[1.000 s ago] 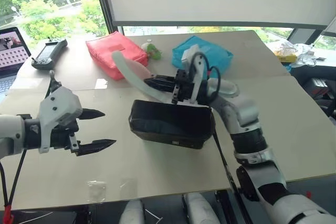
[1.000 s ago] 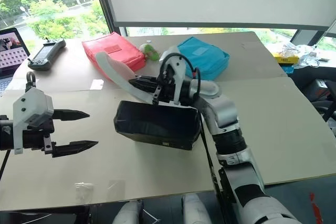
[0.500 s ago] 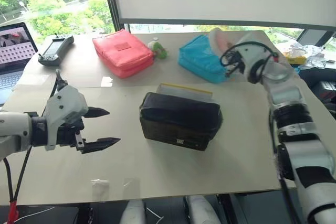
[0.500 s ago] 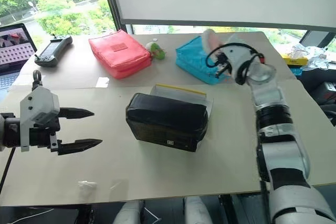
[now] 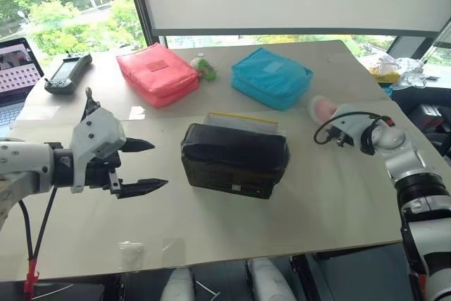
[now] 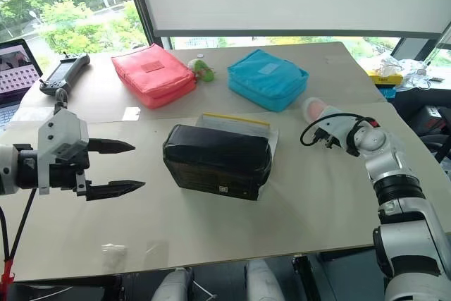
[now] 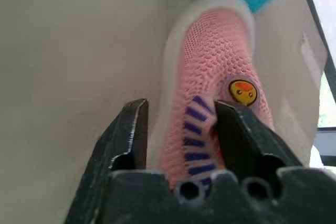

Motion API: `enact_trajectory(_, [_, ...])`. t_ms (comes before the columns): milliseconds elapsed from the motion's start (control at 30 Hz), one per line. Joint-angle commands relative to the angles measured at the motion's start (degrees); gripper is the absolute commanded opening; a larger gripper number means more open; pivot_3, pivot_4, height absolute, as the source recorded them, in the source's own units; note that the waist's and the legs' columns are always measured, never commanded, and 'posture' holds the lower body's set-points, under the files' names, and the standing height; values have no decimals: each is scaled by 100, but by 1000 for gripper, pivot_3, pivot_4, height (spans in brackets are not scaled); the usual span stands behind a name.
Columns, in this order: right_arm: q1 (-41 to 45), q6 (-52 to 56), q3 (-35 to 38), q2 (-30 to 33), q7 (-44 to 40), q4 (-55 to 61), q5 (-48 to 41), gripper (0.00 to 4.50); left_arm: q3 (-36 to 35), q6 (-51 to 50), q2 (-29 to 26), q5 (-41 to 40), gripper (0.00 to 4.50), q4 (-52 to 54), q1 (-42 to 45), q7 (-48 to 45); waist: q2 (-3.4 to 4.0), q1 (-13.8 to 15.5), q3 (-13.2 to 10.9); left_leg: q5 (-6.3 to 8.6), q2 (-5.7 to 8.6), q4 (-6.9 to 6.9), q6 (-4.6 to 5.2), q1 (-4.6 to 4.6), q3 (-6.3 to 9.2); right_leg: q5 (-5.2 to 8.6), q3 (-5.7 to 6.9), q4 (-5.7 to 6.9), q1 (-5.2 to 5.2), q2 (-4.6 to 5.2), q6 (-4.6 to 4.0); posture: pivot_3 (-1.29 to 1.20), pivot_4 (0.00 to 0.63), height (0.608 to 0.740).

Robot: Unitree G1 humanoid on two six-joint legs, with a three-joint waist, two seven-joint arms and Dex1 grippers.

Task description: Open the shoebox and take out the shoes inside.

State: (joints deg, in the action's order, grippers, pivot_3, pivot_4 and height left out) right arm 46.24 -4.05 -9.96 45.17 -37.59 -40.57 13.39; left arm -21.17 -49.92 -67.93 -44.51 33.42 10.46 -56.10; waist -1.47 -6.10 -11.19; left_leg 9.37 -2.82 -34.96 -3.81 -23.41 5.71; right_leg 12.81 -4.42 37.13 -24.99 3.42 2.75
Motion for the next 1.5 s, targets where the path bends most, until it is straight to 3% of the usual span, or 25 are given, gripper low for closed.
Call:
enact_trajectory(33, [215,942,769,231,-869,1219,-1058,3901,-55,134,-65,69,4500,-9,33,-69,1,15,-1,0,0,1,0,-1,0,0,0,-1,0,0,0,0,150,734])
enact_trajectory(200, [294,3463,1552,4,-2075,3189,-3379,3901,-41,198,-51,164,4500,-63,24,-134,1,46,-1,0,-1,2,0,-2,0,1,1,0,0,0,1,0,150,734])
enact_trajectory(300, [-80,4219,1410,-216,-2373,4068,-4094,3164,73,280,-16,229,4500,-112,85,-148,0,61,0,0,-2,1,0,4,1,1,1,1,5,-1,1,0,150,734])
enact_trajectory(600, [-1065,4799,790,-430,-2467,5194,-4450,99,249,418,-15,323,4500,-225,211,-198,-15,191,9,1,-2,-17,0,4,0,2,2,-5,15,-2,3,0,150,734])
enact_trajectory(633, [-1190,4794,658,-353,-2521,5311,-4393,11,277,430,-9,324,4500,-237,239,-203,-15,199,9,1,-3,-12,0,6,0,2,3,-4,15,-3,2,0,150,734])
enact_trajectory(700, [-1495,4696,437,-98,-2791,5611,-4339,11,341,458,0,337,4500,-270,301,-205,-15,213,9,1,-3,-8,0,7,0,3,3,-4,15,-3,2,0,150,734])
enact_trajectory(900, [-2374,5192,620,664,-3793,6605,-5431,11,506,543,21,422,4500,-369,414,-266,-37,250,22,3,-5,-9,2,20,1,8,8,-12,37,-2,2,0,150,734])
enact_trajectory(1100, [-2821,4698,-196,940,-3737,6603,-4589,11,616,607,21,475,4500,-435,503,-320,-36,216,21,3,-2,-29,1,24,-2,26,4,-11,41,1,-32,0,150,734])
enact_trajectory(1233, [-2520,4372,-128,575,-3286,6244,-4245,11,599,577,1,434,4500,-414,518,-339,-37,204,21,3,-2,-29,1,23,-2,26,5,-10,40,1,-33,0,150,734])
enact_trajectory(1333, [-2042,4784,366,491,-3316,6292,-4830,11,582,560,-18,440,4500,-402,495,-349,-35,194,19,3,-2,-30,0,22,-3,22,3,-10,38,0,-29,0,150,734])
enact_trajectory(1467, [-1506,4983,445,697,-3400,6583,-5011,11,611,557,-16,467,4500,-399,493,-340,-34,218,17,3,-2,-30,1,20,-1,21,5,-8,38,0,-28,0,150,734])
enact_trajectory(1500, [-1363,4975,388,713,-3398,6699,-5005,292,629,553,-3,468,4500,-396,510,-323,-34,223,18,3,-2,-28,1,20,-2,22,6,-10,38,0,-27,0,150,734])
